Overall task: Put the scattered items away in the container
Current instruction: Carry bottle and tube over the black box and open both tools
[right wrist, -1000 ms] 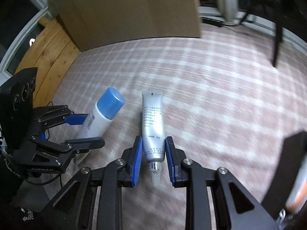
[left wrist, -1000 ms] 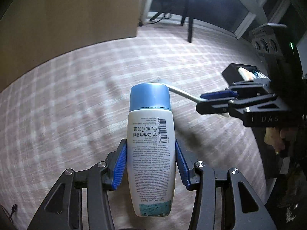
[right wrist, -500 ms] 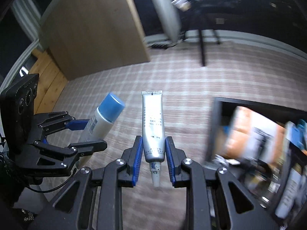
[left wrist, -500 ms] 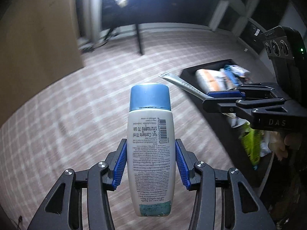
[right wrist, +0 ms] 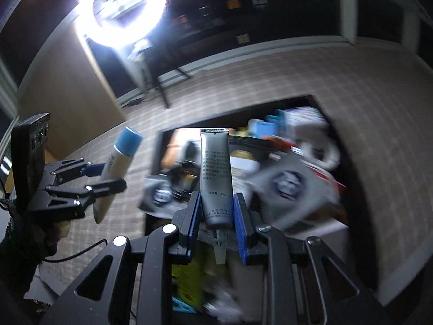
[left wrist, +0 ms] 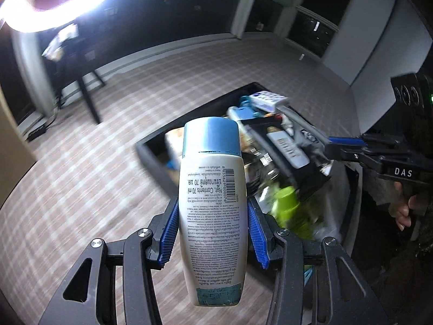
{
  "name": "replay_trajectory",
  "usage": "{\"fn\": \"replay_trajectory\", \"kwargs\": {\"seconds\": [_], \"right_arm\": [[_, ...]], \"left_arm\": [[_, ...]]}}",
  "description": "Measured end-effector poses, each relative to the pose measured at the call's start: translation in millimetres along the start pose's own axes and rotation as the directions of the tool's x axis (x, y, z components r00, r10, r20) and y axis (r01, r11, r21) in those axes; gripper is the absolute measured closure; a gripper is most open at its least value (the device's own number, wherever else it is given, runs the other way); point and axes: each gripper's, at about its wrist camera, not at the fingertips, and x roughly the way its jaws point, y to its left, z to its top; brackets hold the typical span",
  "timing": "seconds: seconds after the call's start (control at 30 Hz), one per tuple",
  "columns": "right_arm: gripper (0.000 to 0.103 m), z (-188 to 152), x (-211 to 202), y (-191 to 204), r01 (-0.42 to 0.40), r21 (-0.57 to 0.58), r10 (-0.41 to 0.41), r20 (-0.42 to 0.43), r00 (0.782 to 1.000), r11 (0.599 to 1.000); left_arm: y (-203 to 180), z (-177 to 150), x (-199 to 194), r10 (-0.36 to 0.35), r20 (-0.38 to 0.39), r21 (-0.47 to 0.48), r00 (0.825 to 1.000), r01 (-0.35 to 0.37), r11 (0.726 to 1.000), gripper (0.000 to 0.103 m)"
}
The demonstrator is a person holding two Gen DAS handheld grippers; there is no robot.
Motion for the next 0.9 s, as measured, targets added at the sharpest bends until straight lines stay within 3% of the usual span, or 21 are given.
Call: {"fn": "replay_trajectory", "kwargs": {"seconds": [0.43, 0.7, 0.83, 0.9], "right_arm": [[0.080, -33.9, -40.4, -87.8, 0.108, 0.118, -0.110, 0.008, 0.994, 0.987], [0.079, -40.0, -34.2, -103.3, 0.136, 0.095, -0.134, -0.030, 0.991, 0.986], [0.066, -37.1, -37.9, -102.4, 0.127, 0.085, -0.127, -0.008, 0.992, 0.988], [0.065, -35.8, -39.4, -101.1, 0.123, 0.075, -0.123, 0.000, 0.992, 0.990]], "left_arm": [[-54.7, 20.1, 26.5, -0.033, -0.014, 0.044, 0.999, 0.034, 0.998, 0.058], [-61.2, 24.2, 32.8, 0.005, -0.022, 0.033, 1.000, -0.004, 0.999, 0.057], [-59.5, 27.0, 36.5, 0.028, -0.044, 0.011, 0.999, -0.027, 1.000, 0.050], [-60.9, 27.4, 34.0, 0.061, -0.031, 0.018, 0.998, -0.060, 0.998, 0.048]]}}
